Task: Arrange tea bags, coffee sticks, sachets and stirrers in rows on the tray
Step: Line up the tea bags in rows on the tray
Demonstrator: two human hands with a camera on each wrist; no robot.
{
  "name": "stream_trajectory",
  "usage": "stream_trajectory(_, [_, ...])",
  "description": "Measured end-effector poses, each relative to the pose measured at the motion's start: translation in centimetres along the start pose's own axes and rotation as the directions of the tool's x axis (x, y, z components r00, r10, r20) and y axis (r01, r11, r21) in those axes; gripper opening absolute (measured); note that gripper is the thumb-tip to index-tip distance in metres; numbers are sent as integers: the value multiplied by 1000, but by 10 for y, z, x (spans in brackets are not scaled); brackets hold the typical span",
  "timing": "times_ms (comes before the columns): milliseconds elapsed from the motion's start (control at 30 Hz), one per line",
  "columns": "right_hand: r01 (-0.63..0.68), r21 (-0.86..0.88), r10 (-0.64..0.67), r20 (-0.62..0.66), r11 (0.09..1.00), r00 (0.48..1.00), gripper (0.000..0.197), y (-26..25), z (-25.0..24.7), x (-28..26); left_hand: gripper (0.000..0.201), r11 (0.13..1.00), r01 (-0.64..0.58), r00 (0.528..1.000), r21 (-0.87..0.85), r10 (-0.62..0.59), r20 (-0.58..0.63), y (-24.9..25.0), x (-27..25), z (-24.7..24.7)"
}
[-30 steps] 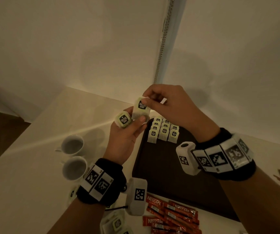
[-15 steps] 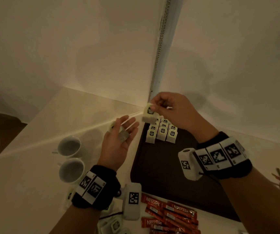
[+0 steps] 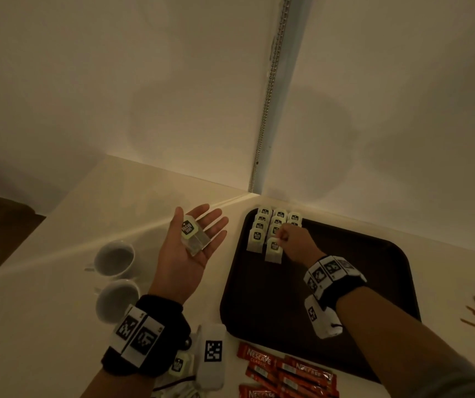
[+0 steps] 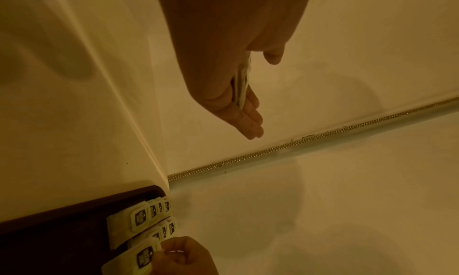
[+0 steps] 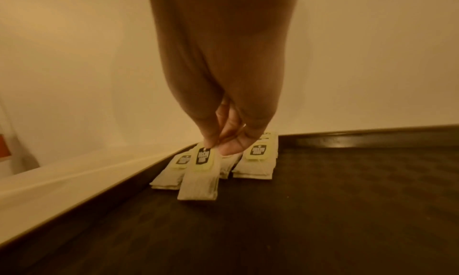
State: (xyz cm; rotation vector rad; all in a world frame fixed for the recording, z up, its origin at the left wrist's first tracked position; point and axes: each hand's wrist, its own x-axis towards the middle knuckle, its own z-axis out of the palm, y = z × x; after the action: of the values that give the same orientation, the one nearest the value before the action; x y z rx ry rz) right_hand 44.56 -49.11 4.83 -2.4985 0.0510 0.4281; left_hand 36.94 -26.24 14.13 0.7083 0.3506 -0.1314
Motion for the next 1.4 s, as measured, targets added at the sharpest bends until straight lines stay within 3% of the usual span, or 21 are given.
stream_trajectory(300, [-45, 29, 47, -62, 999, 997, 4, 4, 8, 21, 63, 1000, 21, 999, 21, -22, 39, 0, 1, -1])
stream_trajectory(467, [-38, 43, 44, -147, 998, 988, 5, -8, 2, 20, 80, 987, 103, 987, 126, -117, 106, 0, 3, 1])
stream_trajectory(533, [85, 113, -57, -233, 990, 971, 5, -31, -9, 12, 87, 968, 134, 976, 213, -166, 140, 0, 6, 1])
stream_trajectory(600, [290, 246, -218, -283, 925, 934, 6, -65, -26, -6, 92, 945, 141, 966, 297, -196, 166, 0, 8, 5])
stream_trajectory(700, [538, 283, -508, -178, 794, 843, 7, -114, -54, -43, 93, 913, 93, 967, 398, -178, 182, 0, 9, 15])
stream_trajectory(767, [615, 239, -609, -110, 751, 786, 10, -132, -65, -59, 89, 897, 21, 969, 441, -127, 213, 2, 7, 23])
stream_trajectory(833, [663, 178, -650, -134, 727, 748, 9, -144, -73, -67, 82, 893, -58, 963, 445, -68, 262, 4, 7, 28])
stream_trajectory(933, [712, 61, -691, -199, 700, 695, 7, -157, -93, -78, 54, 888, -257, 920, 380, 104, 378, 3, 7, 27])
stream_trajectory(1000, [717, -10, -703, -209, 697, 680, 7, -165, -109, -85, 38, 824, -414, 875, 387, 242, 420, 2, 6, 24])
stream_trajectory(1067, [698, -105, -702, -214, 708, 680, 12, -172, -121, -91, 29, 769, -485, 858, 417, 324, 399, 1, 3, 26])
stream_trajectory(1200, [673, -295, -731, -180, 679, 659, 24, -182, -130, -101, 22, 762, -503, 847, 408, 342, 406, -1, -6, 36])
stream_trajectory(1400, [616, -447, -740, -179, 648, 648, 34, -189, -135, -111, 25, 843, -432, 833, 321, 236, 501, -5, -12, 41])
